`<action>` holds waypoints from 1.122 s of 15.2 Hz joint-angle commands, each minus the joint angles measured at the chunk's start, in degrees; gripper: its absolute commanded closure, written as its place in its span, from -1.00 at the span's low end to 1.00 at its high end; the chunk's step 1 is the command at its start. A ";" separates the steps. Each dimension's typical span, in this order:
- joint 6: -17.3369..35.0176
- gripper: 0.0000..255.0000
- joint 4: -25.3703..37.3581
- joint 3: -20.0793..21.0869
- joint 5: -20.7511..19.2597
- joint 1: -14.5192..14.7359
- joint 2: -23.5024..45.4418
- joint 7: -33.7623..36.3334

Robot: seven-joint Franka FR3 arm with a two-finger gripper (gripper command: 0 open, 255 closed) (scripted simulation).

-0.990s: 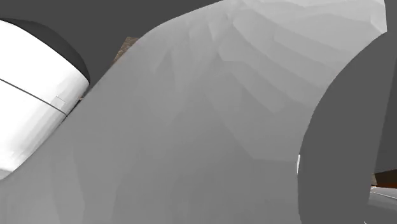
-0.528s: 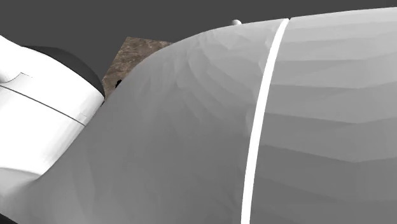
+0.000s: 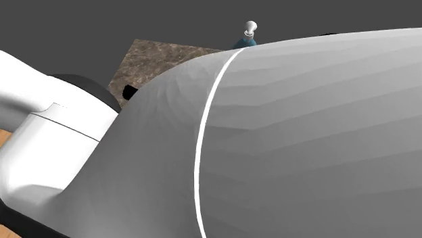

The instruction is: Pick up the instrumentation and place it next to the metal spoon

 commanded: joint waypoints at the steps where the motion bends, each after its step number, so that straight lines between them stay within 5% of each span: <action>1: 1.72 1.00 -1.18 -0.05 -0.18 -0.12 0.51 -0.02; 12: 4.69 1.00 -2.90 0.18 -0.59 -0.20 1.82 0.47; 13: 4.69 -1.00 -2.90 0.18 -0.59 -0.20 1.82 0.47; 17: 4.69 -1.00 -2.90 0.18 -0.59 -0.20 1.81 0.47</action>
